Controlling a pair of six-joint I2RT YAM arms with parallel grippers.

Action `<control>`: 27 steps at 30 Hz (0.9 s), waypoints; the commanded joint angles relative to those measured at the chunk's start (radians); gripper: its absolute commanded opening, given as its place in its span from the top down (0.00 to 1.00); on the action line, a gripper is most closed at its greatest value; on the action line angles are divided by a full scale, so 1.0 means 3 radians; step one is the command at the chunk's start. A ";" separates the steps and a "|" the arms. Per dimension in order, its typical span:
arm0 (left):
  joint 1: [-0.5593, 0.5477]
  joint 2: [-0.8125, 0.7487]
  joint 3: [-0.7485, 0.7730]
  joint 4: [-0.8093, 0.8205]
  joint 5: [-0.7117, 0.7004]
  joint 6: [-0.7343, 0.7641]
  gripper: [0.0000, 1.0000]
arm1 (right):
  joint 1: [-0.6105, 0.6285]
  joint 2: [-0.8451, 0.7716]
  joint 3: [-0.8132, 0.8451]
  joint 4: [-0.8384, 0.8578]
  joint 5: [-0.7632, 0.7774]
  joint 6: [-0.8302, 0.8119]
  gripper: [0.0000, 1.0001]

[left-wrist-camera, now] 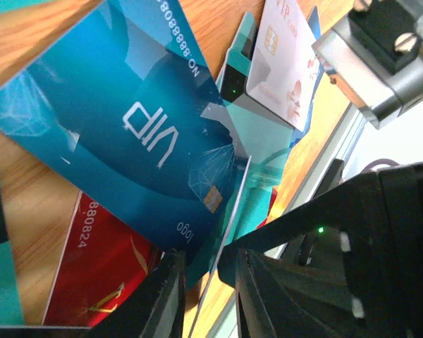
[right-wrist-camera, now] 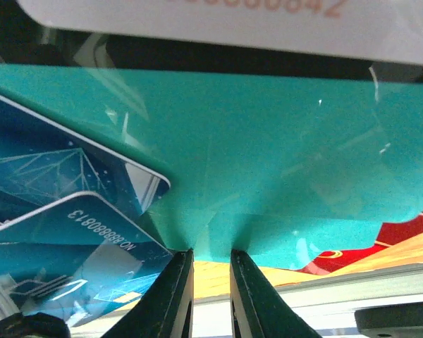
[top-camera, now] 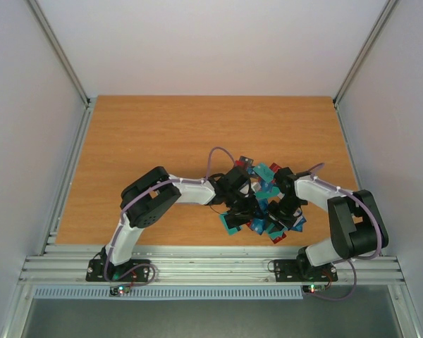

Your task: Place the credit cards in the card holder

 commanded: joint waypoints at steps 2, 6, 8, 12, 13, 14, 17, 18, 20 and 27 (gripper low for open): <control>-0.0016 -0.0148 0.0025 -0.0193 -0.0103 0.0146 0.84 | 0.0045 0.0219 -0.0193 0.0686 0.0115 -0.0037 0.84; -0.0010 -0.0183 0.0029 -0.0350 -0.0192 0.0232 0.93 | 0.0041 0.0222 -0.0187 0.0673 0.0124 -0.0049 0.84; -0.0009 -0.0211 0.0020 -0.0380 -0.0206 0.0265 0.99 | 0.0043 0.0216 -0.0183 0.0657 0.0129 -0.0054 0.83; 0.0012 -0.0318 0.0025 -0.0462 -0.0237 0.0334 1.00 | 0.0041 0.0157 -0.0143 0.0607 0.0118 -0.0113 0.82; 0.0027 -0.0347 0.0026 -0.0491 -0.0240 0.0347 1.00 | 0.0043 0.0123 -0.0122 0.0589 0.0101 -0.0148 0.80; 0.0046 -0.0383 0.0026 -0.0510 -0.0237 0.0357 1.00 | 0.0041 0.0050 -0.0096 0.0571 0.0092 -0.0177 0.79; 0.0134 -0.0490 0.0009 -0.0535 -0.0208 0.0365 1.00 | 0.0043 -0.0163 -0.0035 0.0496 0.0078 -0.0237 0.76; 0.0169 -0.0540 -0.0005 -0.0535 -0.0198 0.0361 1.00 | 0.0041 -0.0214 -0.0004 0.0458 0.0068 -0.0260 0.74; 0.0240 -0.0643 -0.0030 -0.0540 -0.0182 0.0363 1.00 | 0.0041 -0.0284 0.0093 0.0360 0.0049 -0.0322 0.71; 0.0523 -0.1125 -0.0071 -0.0863 -0.0237 0.0563 1.00 | 0.0042 -0.0510 0.0488 0.0014 0.0046 -0.0595 0.62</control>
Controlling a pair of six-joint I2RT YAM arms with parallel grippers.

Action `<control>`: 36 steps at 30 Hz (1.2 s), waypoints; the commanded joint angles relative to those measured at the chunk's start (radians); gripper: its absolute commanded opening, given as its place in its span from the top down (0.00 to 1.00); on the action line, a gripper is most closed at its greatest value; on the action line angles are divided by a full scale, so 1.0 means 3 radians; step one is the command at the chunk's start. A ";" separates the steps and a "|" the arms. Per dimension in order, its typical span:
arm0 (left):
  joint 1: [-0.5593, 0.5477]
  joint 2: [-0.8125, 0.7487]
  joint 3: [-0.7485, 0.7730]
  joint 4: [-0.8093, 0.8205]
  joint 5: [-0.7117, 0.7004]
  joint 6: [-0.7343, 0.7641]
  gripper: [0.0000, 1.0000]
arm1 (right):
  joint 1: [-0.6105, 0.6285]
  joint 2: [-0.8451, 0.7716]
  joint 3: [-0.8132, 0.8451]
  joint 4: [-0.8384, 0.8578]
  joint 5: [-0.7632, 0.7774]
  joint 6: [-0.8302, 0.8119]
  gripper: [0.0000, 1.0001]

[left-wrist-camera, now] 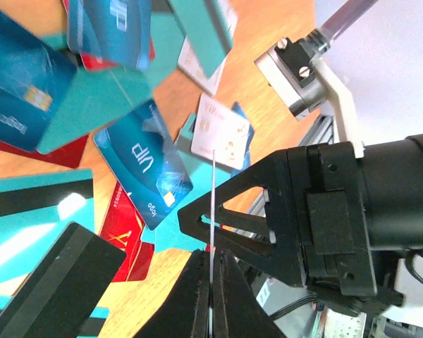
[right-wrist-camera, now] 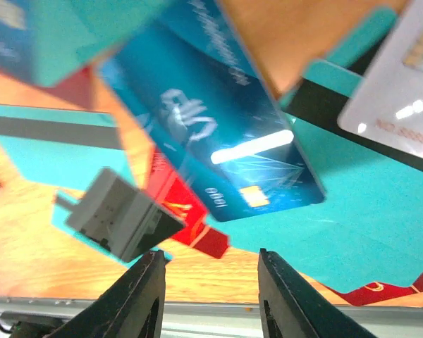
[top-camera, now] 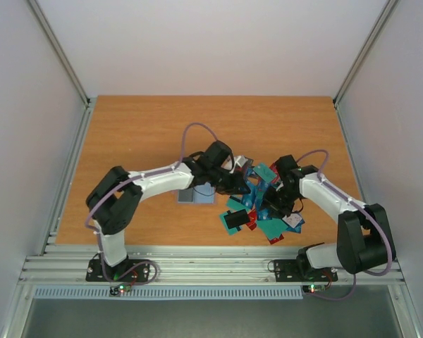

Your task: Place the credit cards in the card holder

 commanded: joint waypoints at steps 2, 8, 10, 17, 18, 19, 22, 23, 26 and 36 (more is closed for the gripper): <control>0.0223 -0.0492 -0.0112 -0.0267 -0.0096 0.0315 1.00 | 0.0007 -0.0184 0.0380 -0.0196 0.0037 -0.0360 0.61; 0.0531 -0.1000 -0.0349 -0.0603 -0.0391 0.0624 1.00 | 0.0007 -0.0028 0.0707 0.0045 -0.0403 -0.0527 0.60; 0.0679 -0.1226 -0.0517 -0.0603 -0.0522 0.0724 1.00 | 0.0014 0.0055 0.0781 0.0184 -0.0554 -0.0473 0.60; 0.1104 -0.1768 -0.1001 -0.0596 -0.0755 0.0938 1.00 | 0.0128 0.0312 0.0986 0.0623 -0.0794 -0.0364 0.57; 0.1168 -0.1831 -0.1096 -0.0511 -0.0730 0.0923 1.00 | 0.0155 0.0357 0.0995 0.0702 -0.0837 -0.0354 0.57; 0.1240 -0.1880 -0.1235 -0.0369 -0.0692 0.0880 1.00 | 0.0181 0.0404 0.1001 0.0803 -0.0894 -0.0336 0.57; 0.1427 -0.1915 -0.1424 -0.0158 -0.0465 0.0788 1.00 | 0.0282 0.0541 0.0979 0.1165 -0.1014 -0.0236 0.56; 0.1473 -0.1900 -0.1460 -0.0103 -0.0403 0.0779 1.00 | 0.0332 0.0606 0.0973 0.1290 -0.1041 -0.0183 0.56; 0.1607 -0.1849 -0.1653 0.0251 -0.0268 0.0680 1.00 | 0.0463 0.0830 0.1003 0.1666 -0.1146 -0.0012 0.56; 0.1874 -0.1394 -0.1837 0.1076 0.0025 0.0462 1.00 | 0.0766 0.1266 0.1268 0.1873 -0.1036 0.0052 0.56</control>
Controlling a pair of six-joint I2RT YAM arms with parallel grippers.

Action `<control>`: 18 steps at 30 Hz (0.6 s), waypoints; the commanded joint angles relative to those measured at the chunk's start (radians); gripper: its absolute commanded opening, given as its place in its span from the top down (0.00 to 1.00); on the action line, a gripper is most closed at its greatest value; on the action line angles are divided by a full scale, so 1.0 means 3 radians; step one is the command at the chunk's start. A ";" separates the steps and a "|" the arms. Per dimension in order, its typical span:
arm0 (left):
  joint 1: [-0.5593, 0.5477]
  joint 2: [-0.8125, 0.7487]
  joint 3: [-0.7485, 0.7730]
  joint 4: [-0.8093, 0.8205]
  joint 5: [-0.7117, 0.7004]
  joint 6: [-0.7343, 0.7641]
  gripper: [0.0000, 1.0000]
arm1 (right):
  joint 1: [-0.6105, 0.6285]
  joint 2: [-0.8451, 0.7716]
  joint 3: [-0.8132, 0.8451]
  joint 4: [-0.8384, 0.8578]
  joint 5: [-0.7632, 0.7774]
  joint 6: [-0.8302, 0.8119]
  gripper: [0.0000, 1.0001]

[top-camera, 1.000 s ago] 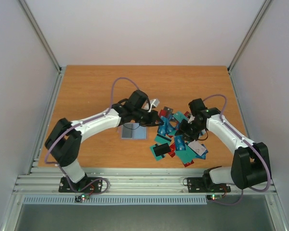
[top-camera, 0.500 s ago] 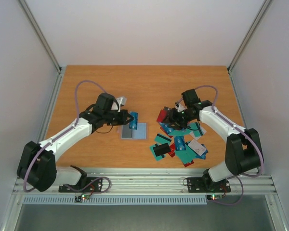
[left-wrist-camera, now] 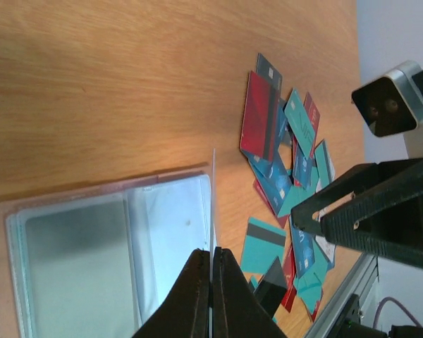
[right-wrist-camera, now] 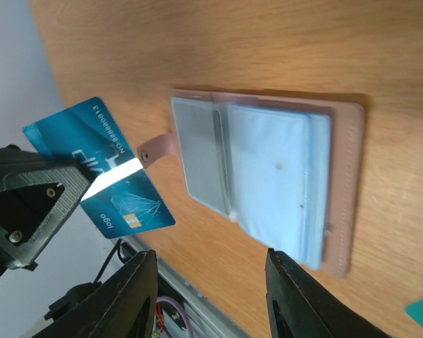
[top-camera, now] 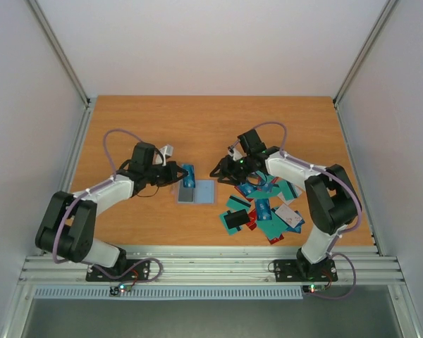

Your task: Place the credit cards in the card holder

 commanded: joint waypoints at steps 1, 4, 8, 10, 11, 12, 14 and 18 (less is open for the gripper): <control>0.0091 0.0161 -0.0013 0.0548 0.0193 -0.0040 1.00 | 0.0078 0.0135 0.0094 0.0202 0.0027 0.0082 0.57; 0.0127 0.0266 -0.0018 0.0595 0.0204 0.0037 1.00 | 0.0106 0.0250 0.0093 0.0262 0.0024 0.0078 0.57; 0.0146 0.0418 -0.0037 0.0699 0.0217 0.0062 1.00 | 0.0114 0.0362 0.0072 0.0304 0.0009 0.0070 0.58; 0.0144 0.0488 -0.0038 0.0743 0.0226 0.0072 1.00 | 0.0112 0.0411 0.0055 0.0318 0.0011 0.0077 0.58; 0.0147 0.0521 -0.0047 0.0779 0.0236 0.0077 1.00 | 0.0114 0.0433 0.0046 0.0323 0.0008 0.0080 0.59; 0.0146 0.0551 -0.0058 0.0809 0.0234 0.0080 1.00 | 0.0114 0.0450 0.0037 0.0326 0.0009 0.0081 0.59; 0.0143 0.0602 -0.0073 0.0867 0.0239 0.0078 1.00 | 0.0117 0.0460 -0.0004 0.0326 0.0041 0.0078 0.60; 0.0143 0.0669 -0.0111 0.0939 0.0249 0.0074 1.00 | 0.0119 0.0458 -0.0084 0.0310 0.0102 0.0060 0.61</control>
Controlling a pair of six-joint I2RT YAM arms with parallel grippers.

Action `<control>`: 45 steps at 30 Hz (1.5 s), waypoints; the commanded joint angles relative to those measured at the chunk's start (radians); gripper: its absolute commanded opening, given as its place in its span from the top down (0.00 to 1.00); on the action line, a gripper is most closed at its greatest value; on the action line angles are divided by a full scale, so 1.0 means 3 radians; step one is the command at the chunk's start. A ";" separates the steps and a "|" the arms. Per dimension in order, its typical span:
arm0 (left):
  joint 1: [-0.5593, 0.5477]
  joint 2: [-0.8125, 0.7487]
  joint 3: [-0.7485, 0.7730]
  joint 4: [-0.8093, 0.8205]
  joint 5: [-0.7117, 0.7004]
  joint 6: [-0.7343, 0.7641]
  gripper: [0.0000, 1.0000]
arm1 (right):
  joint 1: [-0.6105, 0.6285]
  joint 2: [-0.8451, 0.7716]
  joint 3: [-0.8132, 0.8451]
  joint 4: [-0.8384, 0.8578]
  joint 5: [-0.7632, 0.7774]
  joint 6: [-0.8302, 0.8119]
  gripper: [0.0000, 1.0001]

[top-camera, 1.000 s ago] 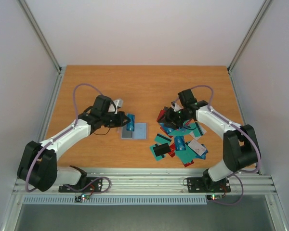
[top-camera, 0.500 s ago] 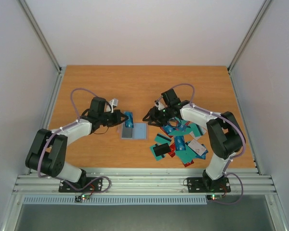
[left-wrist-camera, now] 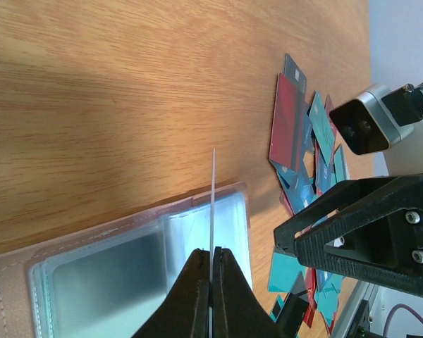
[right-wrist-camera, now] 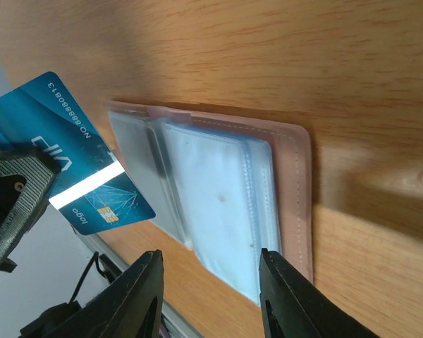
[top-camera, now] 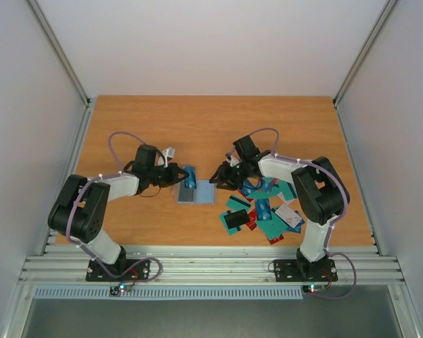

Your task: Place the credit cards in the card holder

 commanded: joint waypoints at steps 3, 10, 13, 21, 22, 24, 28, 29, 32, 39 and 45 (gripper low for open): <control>0.0020 0.0085 -0.0097 0.0322 0.0038 0.0093 1.00 | 0.0030 0.0045 -0.0106 0.0020 0.0077 -0.0041 0.62; 0.0016 0.0094 -0.0143 0.0270 -0.0003 0.0212 1.00 | 0.0029 0.0071 -0.0144 -0.0076 0.0153 -0.0122 0.64; 0.0018 0.0137 -0.0141 0.0262 -0.0005 0.0270 1.00 | 0.0027 0.0106 -0.0164 -0.0066 0.0141 -0.0120 0.64; 0.0002 0.0296 -0.0147 0.0406 0.0042 0.0230 1.00 | 0.0030 0.0192 -0.0176 -0.0071 0.0110 -0.0175 0.65; -0.0006 0.0312 -0.0151 0.0426 0.0043 0.0221 1.00 | 0.0030 0.0198 -0.0176 -0.0075 0.0105 -0.0175 0.65; -0.0013 0.0329 -0.0153 0.0455 0.0048 0.0195 1.00 | 0.0029 0.0219 -0.0171 -0.0076 0.0100 -0.0183 0.65; -0.0042 0.0337 -0.0151 0.0465 0.0052 0.0167 1.00 | 0.0026 0.0241 -0.0157 -0.0089 0.0085 -0.0196 0.65; -0.0049 0.0337 -0.0153 0.0472 0.0053 0.0162 1.00 | 0.0026 0.0254 -0.0148 -0.0091 0.0082 -0.0204 0.65; -0.0072 0.0352 -0.0149 0.0486 0.0063 0.0152 1.00 | 0.0026 0.0273 -0.0138 -0.0096 0.0074 -0.0208 0.66; -0.0112 0.0370 -0.0094 0.0490 0.0075 0.0051 1.00 | 0.0030 0.0322 -0.0089 -0.0173 0.0083 -0.0241 0.66; -0.0153 0.0405 -0.0060 0.0424 0.0013 0.0002 1.00 | 0.0022 0.0341 -0.0056 -0.0235 0.0101 -0.0279 0.66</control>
